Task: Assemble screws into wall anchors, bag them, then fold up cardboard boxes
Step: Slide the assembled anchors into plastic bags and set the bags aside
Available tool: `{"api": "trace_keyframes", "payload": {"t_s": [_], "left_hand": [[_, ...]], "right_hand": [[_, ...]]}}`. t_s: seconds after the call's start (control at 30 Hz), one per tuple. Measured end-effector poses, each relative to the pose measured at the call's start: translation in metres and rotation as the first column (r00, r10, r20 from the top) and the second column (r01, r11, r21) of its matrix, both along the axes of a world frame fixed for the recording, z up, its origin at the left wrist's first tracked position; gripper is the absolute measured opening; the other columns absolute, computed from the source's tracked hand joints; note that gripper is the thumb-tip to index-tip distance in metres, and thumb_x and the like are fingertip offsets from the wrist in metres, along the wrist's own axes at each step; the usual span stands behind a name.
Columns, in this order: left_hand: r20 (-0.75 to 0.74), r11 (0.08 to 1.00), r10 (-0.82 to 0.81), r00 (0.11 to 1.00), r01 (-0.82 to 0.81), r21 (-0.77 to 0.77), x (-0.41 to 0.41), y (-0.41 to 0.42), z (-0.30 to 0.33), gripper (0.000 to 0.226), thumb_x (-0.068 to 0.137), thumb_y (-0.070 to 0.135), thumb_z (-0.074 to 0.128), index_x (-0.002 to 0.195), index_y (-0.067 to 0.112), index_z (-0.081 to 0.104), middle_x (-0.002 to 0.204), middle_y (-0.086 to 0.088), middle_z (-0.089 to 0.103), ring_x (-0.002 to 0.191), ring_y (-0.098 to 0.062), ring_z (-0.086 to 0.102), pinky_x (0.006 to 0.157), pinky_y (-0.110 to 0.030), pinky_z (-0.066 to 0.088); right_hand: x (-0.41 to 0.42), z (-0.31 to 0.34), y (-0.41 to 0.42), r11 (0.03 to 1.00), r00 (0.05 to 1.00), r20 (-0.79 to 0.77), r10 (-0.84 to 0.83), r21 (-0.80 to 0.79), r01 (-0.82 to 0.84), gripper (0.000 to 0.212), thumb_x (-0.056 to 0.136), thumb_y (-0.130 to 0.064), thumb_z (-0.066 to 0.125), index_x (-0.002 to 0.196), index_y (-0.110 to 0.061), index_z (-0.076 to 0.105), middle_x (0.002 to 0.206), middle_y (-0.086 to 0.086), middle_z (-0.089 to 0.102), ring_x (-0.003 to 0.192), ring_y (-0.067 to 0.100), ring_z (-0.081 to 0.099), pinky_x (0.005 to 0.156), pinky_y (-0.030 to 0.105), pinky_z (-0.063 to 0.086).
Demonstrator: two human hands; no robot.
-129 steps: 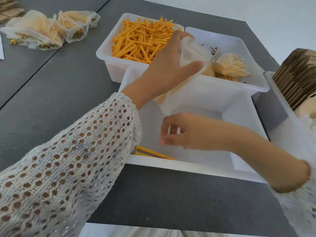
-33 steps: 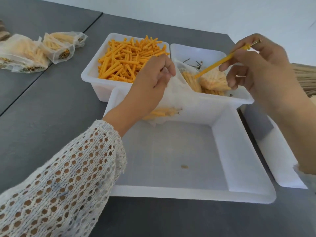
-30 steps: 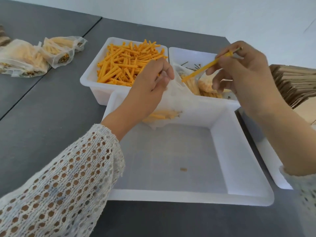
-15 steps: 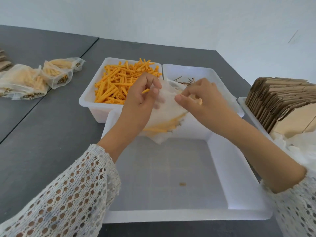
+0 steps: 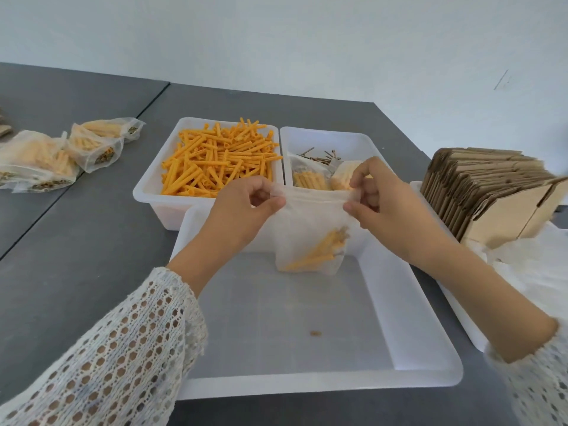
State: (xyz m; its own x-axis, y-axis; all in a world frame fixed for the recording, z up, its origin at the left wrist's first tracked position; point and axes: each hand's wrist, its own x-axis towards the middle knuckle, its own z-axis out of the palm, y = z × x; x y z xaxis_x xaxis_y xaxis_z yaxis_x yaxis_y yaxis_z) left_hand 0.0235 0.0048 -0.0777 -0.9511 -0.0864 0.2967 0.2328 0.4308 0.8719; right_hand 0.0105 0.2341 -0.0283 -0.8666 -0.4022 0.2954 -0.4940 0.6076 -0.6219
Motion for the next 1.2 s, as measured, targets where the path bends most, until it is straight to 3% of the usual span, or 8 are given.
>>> {"api": "trace_keyframes", "payload": {"t_s": [0.1,0.3,0.5,0.67,0.77,0.87,1.03,1.2], "left_hand": [[-0.012,1.0,0.003,1.0,-0.003,0.0,0.0,0.001,0.002,0.006,0.091,0.014,0.069,0.085,0.013,0.068,0.075,0.003,0.062,0.067,-0.004,0.052,0.065,-0.012,0.04],[-0.058,0.99,-0.006,0.998,0.014,0.141,0.0,0.003,0.009,0.021,0.095,0.009,0.064,0.08,0.024,0.065,0.075,0.002,0.06,0.071,-0.012,0.05,0.065,-0.02,0.043],[-0.039,0.934,-0.02,0.999,0.033,0.355,0.003,0.004,0.013,0.02,0.093,0.009,0.064,0.076,0.02,0.065,0.079,-0.009,0.056,0.073,-0.016,0.047,0.064,-0.022,0.039],[-0.2,0.981,0.022,0.98,0.017,0.192,0.007,0.007,0.012,0.017,0.091,0.011,0.064,0.077,0.019,0.061,0.076,-0.006,0.057,0.07,-0.013,0.049,0.062,-0.03,0.04],[-0.293,0.999,0.016,0.956,-0.001,0.05,0.011,0.011,0.009,0.013,0.091,0.011,0.064,0.081,0.019,0.061,0.077,-0.004,0.06,0.072,-0.018,0.054,0.062,-0.04,0.043],[-0.337,0.999,-0.038,0.941,0.024,-0.044,0.015,0.016,0.009,0.011,0.092,0.01,0.064,0.082,0.014,0.061,0.075,0.004,0.057,0.072,-0.016,0.054,0.062,-0.043,0.045],[-0.336,0.998,-0.052,0.941,0.035,-0.055,0.015,0.014,0.008,0.01,0.092,0.011,0.065,0.083,0.008,0.064,0.075,0.002,0.056,0.072,-0.016,0.052,0.062,-0.043,0.043],[-0.352,0.988,-0.003,0.936,-0.052,-0.146,0.018,0.015,0.016,0.014,0.092,0.01,0.068,0.079,0.013,0.063,0.078,-0.001,0.059,0.082,-0.016,0.05,0.07,-0.021,0.036]], "right_hand": [[-0.001,-0.013,0.006,0.978,0.988,0.134,-0.073,-0.185,0.097,0.012,0.091,-0.004,0.065,0.088,-0.012,0.057,0.069,0.009,0.059,0.055,0.015,0.052,0.052,0.022,0.045],[0.005,-0.031,0.006,0.867,0.967,0.249,-0.056,-0.468,0.171,0.017,0.091,-0.003,0.065,0.076,-0.004,0.058,0.059,-0.002,0.052,0.051,0.012,0.047,0.054,0.02,0.044],[0.013,-0.036,-0.001,0.804,0.963,0.265,-0.042,-0.564,0.19,0.012,0.091,-0.005,0.065,0.079,-0.005,0.061,0.066,-0.001,0.054,0.059,0.014,0.046,0.059,0.024,0.045],[0.014,-0.037,-0.004,0.897,0.963,0.224,-0.153,-0.377,0.23,0.009,0.088,-0.011,0.068,0.08,-0.01,0.065,0.072,-0.011,0.059,0.066,0.008,0.049,0.063,0.016,0.039],[0.017,-0.033,-0.011,0.966,0.977,0.076,-0.201,-0.149,0.21,0.011,0.088,-0.023,0.07,0.098,-0.029,0.067,0.106,-0.012,0.06,0.095,0.006,0.053,0.08,0.013,0.039],[0.018,-0.022,-0.03,0.989,0.986,-0.097,-0.139,-0.055,0.134,0.024,0.088,-0.03,0.071,0.111,-0.027,0.068,0.116,-0.009,0.06,0.115,0.012,0.049,0.104,0.036,0.038],[0.015,-0.009,-0.06,0.99,0.986,-0.158,-0.055,-0.134,0.034,0.014,0.089,-0.022,0.07,0.086,-0.008,0.068,0.082,-0.001,0.068,0.082,0.011,0.059,0.085,0.038,0.047],[0.015,-0.005,-0.059,0.994,0.99,-0.136,-0.036,-0.111,0.021,0.018,0.09,-0.02,0.068,0.078,-0.007,0.064,0.073,0.002,0.064,0.073,0.017,0.058,0.072,0.035,0.046]]}}
